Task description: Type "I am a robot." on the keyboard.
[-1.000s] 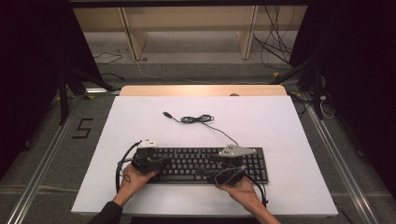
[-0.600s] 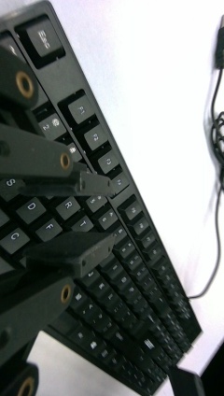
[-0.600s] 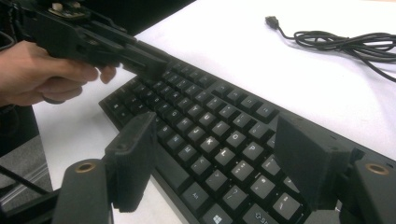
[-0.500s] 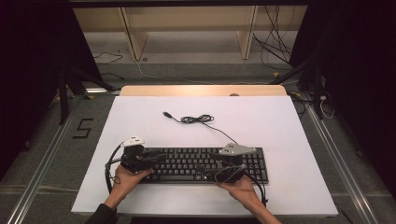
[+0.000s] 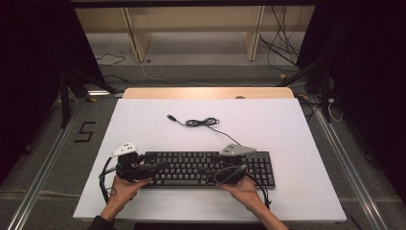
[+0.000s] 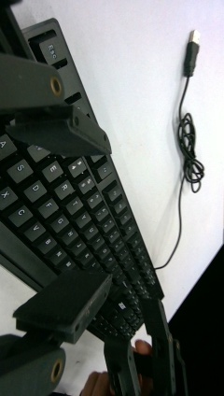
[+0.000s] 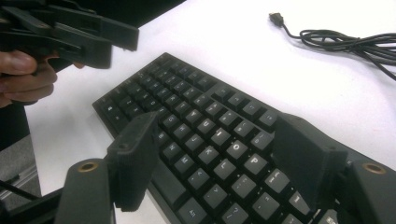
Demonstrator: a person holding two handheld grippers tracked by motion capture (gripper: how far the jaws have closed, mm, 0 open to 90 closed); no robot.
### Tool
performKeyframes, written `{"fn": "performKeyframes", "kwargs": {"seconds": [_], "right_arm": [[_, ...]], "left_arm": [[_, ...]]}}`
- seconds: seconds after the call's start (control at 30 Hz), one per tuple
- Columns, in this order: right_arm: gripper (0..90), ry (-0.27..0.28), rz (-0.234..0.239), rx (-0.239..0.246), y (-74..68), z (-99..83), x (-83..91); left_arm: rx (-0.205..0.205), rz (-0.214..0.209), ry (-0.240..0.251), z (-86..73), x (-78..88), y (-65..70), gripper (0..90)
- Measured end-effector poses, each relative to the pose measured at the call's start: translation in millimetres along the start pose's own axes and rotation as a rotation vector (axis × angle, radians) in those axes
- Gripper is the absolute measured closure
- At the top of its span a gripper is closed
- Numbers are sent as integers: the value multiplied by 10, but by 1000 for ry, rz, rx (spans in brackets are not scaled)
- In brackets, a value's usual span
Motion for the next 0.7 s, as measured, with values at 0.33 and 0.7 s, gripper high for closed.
{"fn": "performKeyframes", "kwargs": {"seconds": [0.33, 0.7], "right_arm": [[395, -25, 8, 14, 7, 39, -98], [617, -73, -4, 26, 9, 87, -238]], "left_arm": [[8, 5, 25, -62, 90, 18, 269], [3, 12, 24, -114, 129, 31, 256]]}}
Point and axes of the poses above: each handheld gripper's, and its own axes: x roughly backward along the jaws, z roughly out of its top, y roughly to its right, the point moved 1 cm from there along -x, roughly forward along the jaws, and after that the axes turned 4 degrees about z, right-handed, at the moved point
